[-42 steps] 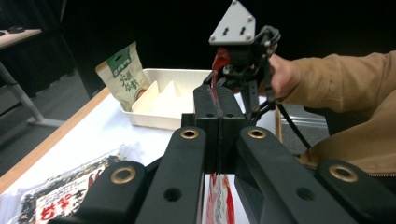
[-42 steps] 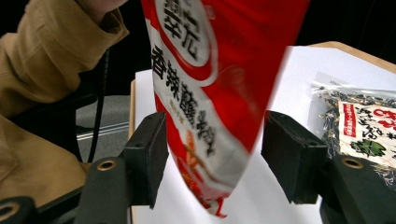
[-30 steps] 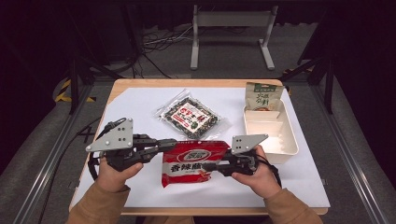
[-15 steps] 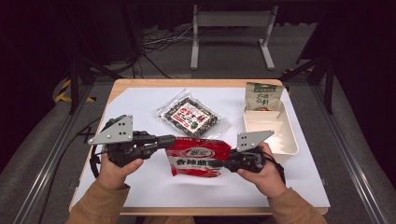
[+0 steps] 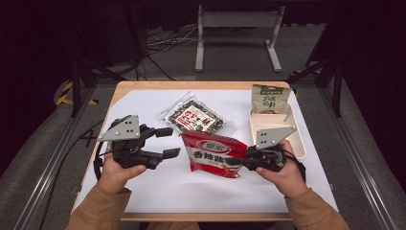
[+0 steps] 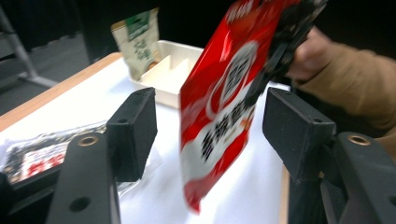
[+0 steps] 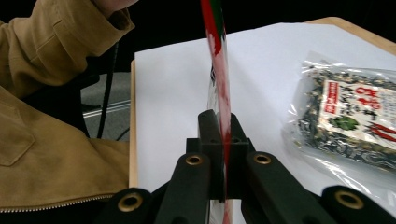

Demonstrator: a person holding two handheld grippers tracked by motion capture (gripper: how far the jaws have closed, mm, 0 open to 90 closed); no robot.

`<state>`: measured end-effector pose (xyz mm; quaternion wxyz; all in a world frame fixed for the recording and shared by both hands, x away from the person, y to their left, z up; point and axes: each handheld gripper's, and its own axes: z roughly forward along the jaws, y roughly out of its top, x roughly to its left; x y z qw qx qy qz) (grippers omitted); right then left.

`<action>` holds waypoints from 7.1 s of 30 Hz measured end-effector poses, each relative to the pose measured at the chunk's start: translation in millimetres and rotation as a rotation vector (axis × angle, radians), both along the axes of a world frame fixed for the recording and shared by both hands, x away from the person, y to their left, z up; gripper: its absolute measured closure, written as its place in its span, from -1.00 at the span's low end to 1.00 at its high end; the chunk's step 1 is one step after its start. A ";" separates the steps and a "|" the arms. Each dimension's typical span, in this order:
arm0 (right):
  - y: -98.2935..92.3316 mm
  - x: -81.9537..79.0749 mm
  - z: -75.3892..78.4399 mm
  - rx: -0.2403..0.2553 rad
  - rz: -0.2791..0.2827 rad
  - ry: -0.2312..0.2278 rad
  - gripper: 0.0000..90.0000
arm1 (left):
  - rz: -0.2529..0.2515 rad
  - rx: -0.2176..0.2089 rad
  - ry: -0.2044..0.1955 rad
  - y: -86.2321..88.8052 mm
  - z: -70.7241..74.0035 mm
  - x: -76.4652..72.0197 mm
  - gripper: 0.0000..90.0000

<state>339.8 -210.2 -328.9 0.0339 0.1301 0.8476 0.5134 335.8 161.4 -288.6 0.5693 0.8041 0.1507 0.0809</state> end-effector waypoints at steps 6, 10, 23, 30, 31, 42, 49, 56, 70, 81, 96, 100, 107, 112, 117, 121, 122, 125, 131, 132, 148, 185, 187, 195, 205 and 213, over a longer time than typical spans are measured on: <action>-16.2 3.1 13.5 -0.016 -0.037 -0.026 1.00 | 0.065 0.019 0.000 9.4 -7.7 8.6 -0.24; -23.6 5.0 22.1 -0.020 -0.056 -0.044 1.00 | 0.103 0.029 0.016 15.2 -13.2 13.0 -0.24; -41.6 16.2 47.5 -0.039 -0.089 -0.121 1.00 | 0.178 0.070 0.050 26.6 -30.6 24.8 -0.19; -53.8 24.5 57.0 -0.038 -0.113 -0.163 0.99 | 0.230 0.108 0.081 36.9 -48.5 33.9 -0.16; -55.7 25.8 58.5 -0.038 -0.115 -0.165 1.00 | 0.236 0.110 0.080 39.2 -51.5 35.4 -0.16; -75.8 39.7 70.1 -0.030 -0.176 -0.192 0.99 | 0.293 0.118 0.089 45.9 -67.0 42.8 -0.21; -89.0 50.5 74.6 -0.046 -0.212 -0.220 0.99 | 0.319 0.124 0.104 48.6 -78.4 47.8 -0.22; -104.7 60.3 77.5 -0.041 -0.239 -0.229 0.99 | 0.335 0.107 0.109 55.2 -88.1 48.7 -0.19; -125.5 77.1 76.2 -0.036 -0.280 -0.261 0.99 | 0.372 0.118 0.115 63.3 -104.4 54.7 -0.25; -137.6 95.5 66.9 -0.066 -0.305 -0.232 0.99 | 0.367 0.108 0.131 64.7 -107.4 55.8 -0.23; -146.9 113.9 41.0 -0.091 -0.339 -0.175 0.99 | 0.364 0.111 0.144 65.9 -109.1 57.1 -0.19; -148.4 119.5 33.4 -0.108 -0.356 -0.163 0.99 | 0.364 0.107 0.151 66.2 -109.9 57.3 -0.20; -149.1 125.4 25.6 -0.148 -0.382 -0.183 0.99 | 0.359 0.111 0.162 66.3 -111.8 58.5 -0.20; -147.7 129.5 17.9 -0.187 -0.398 -0.201 0.98 | 0.356 0.112 0.167 65.8 -112.8 59.0 -0.20; -146.3 132.9 11.3 -0.180 -0.409 -0.200 0.97 | 0.357 0.116 0.168 65.5 -113.9 59.4 -0.21; -144.0 134.1 9.5 -0.199 -0.413 -0.216 0.93 | 0.358 0.111 0.175 65.6 -113.9 59.0 -0.21; -144.0 134.2 9.1 -0.206 -0.415 -0.221 0.92 | 0.357 0.113 0.168 65.8 -113.9 59.2 -0.21; -145.2 134.4 7.5 -0.206 -0.421 -0.223 0.92 | 0.356 0.114 0.170 66.0 -113.5 58.8 -0.21; -149.9 132.3 1.1 -0.212 -0.439 -0.220 0.91 | 0.352 0.115 0.167 66.6 -113.2 58.6 -0.21; -150.9 131.4 -0.4 -0.221 -0.441 -0.215 0.93 | 0.352 0.114 0.168 66.7 -113.3 58.6 -0.21; -165.5 131.5 -27.8 -0.260 -0.546 -0.075 0.99 | 0.349 0.113 0.175 66.4 -113.4 58.1 -0.21; -171.8 79.3 -4.0 -0.098 -0.720 -0.067 -0.13 | 0.354 0.124 0.160 52.2 -106.8 61.7 -0.43; -171.3 70.6 0.8 -0.089 -0.749 -0.075 -0.13 | 0.352 0.119 0.154 50.9 -105.6 61.7 -0.43; -160.8 41.7 17.2 -0.056 -0.712 -0.102 -0.13 | 0.340 0.121 0.151 45.7 -99.9 61.1 -0.43; -140.0 18.4 20.7 -0.036 -0.615 -0.111 -0.12 | 0.330 0.145 0.150 42.9 -93.6 60.8 -0.43; -124.1 5.3 18.0 -0.018 -0.553 -0.108 -0.13 | 0.360 0.158 0.179 43.2 -87.5 61.2 -0.40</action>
